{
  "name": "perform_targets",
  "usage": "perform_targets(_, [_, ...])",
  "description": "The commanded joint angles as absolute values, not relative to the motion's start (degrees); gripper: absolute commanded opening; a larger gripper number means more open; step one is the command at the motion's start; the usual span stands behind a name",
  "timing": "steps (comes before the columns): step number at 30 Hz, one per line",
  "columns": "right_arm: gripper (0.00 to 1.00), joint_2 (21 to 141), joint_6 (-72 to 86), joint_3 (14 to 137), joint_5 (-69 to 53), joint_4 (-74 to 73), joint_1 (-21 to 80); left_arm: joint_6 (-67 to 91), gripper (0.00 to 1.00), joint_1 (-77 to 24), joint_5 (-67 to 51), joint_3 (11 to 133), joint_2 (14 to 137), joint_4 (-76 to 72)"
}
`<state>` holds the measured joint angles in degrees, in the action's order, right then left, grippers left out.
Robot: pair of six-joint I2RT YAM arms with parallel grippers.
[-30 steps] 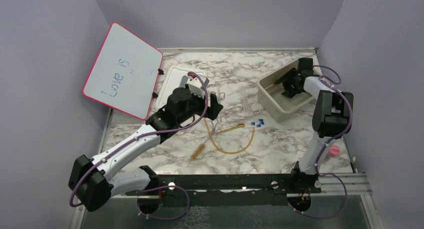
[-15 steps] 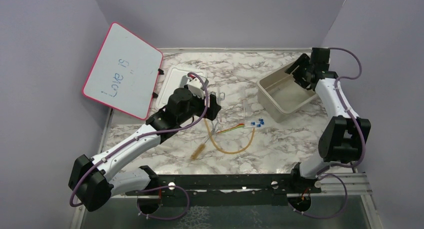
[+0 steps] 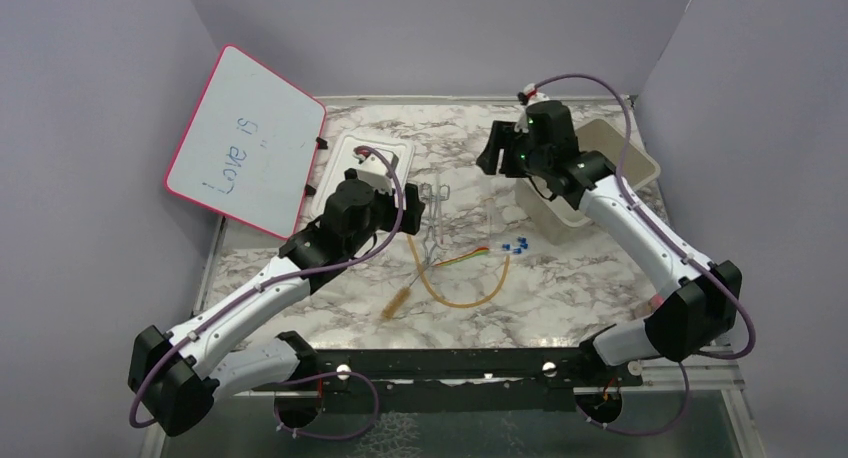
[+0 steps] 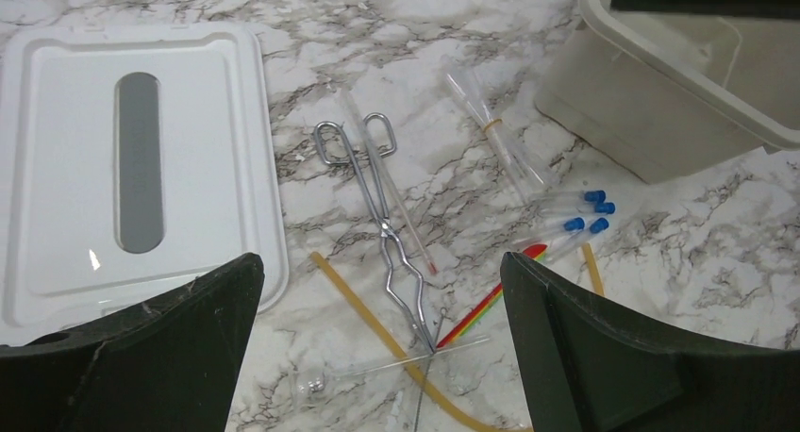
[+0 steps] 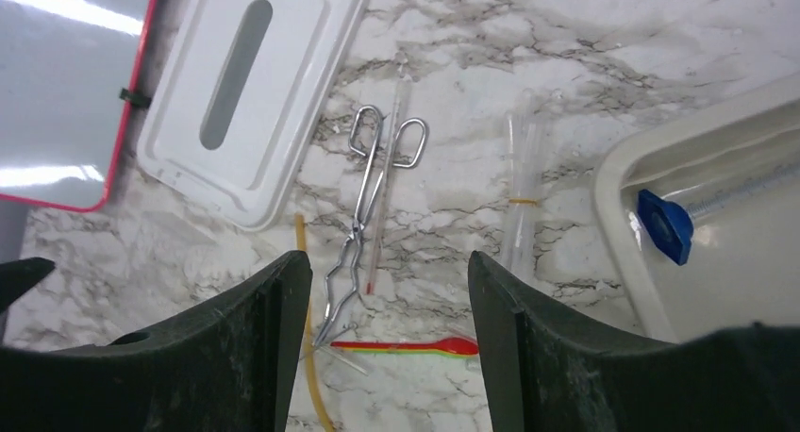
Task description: Organize the chemistry lab equipment
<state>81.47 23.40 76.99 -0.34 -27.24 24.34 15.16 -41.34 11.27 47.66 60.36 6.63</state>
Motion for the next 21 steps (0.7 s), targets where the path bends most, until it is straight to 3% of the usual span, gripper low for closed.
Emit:
perform_targets(1, [0.66, 87.0, 19.57, 77.55, 8.27, -29.88, 29.45, 15.38, 0.99, -41.13, 14.69, 45.37, 56.57, 5.53])
perform_targets(7, [0.66, 99.15, 19.32, 79.81, 17.4, -30.53, 33.27, 14.88, 0.99, -41.06, 13.01, 44.29, 56.34, 3.89])
perform_targets(12, [0.66, 112.03, 22.36, 89.01, 25.91, -39.34, 33.45, 14.59, 0.99, -41.02, 12.84, 44.55, 57.52, 4.14])
perform_targets(21, [0.68, 119.17, 21.88, 90.88, 26.23, -37.0, 33.11, 14.94, 0.99, -41.04, 12.81, 44.39, 57.77, 4.47])
